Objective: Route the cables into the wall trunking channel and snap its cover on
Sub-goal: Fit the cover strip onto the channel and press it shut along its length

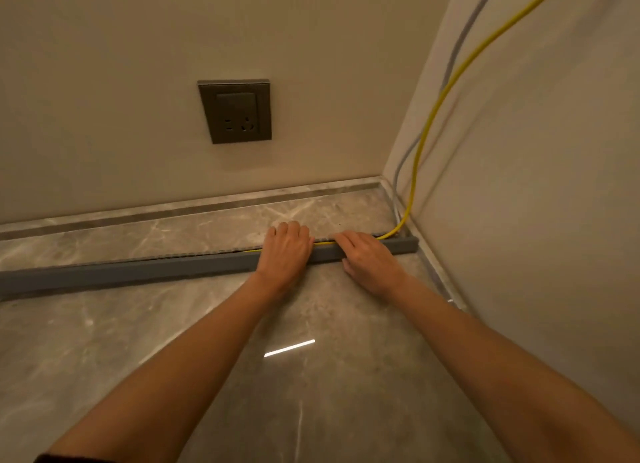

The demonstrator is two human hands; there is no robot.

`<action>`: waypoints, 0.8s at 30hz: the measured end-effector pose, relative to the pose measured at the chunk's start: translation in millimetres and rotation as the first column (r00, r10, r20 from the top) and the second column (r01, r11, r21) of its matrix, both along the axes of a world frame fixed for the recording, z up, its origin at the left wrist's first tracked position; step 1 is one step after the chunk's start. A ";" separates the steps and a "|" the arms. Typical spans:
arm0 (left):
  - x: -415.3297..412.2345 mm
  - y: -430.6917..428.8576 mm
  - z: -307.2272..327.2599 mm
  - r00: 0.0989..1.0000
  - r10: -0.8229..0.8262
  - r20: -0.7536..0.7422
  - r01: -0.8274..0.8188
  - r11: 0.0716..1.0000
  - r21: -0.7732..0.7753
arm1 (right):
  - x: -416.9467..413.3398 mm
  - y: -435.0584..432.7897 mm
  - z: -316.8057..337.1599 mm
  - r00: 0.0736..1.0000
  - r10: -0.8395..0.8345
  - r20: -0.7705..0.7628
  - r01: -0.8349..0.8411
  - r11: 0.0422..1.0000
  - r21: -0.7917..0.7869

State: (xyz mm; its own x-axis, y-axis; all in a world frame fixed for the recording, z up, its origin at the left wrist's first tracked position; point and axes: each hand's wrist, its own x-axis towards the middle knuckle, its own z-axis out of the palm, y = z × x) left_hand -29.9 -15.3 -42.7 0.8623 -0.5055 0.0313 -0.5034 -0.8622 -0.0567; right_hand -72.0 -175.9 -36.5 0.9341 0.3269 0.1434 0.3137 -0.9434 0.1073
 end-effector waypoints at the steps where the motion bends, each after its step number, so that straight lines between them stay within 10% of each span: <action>1: -0.7 -4.2 -0.6 0.997 0.003 0.083 -0.003 1.000 0.000 | -0.5 -4.5 0.4 1.000 0.017 -0.015 -0.017 1.000 0.022; 8: 9.8 -2.8 11.4 1.000 0.013 -0.013 -0.015 0.987 -0.158 | -4.1 -56.9 0.6 0.982 -0.163 -0.093 0.173 0.979 0.105; 24: 30.1 8.1 1.4 0.997 -0.009 -0.074 0.013 0.999 0.051 | 8.3 -84.7 14.6 0.843 -0.305 -0.444 0.456 0.843 0.286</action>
State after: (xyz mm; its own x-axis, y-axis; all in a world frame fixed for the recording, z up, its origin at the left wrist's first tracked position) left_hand 0.2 -7.2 -41.3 0.8554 -0.5146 -0.0586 -0.5176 -0.8533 -0.0635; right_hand -63.7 -260.5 -21.9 0.9772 -0.0732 -0.1992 -0.1350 -0.9385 -0.3177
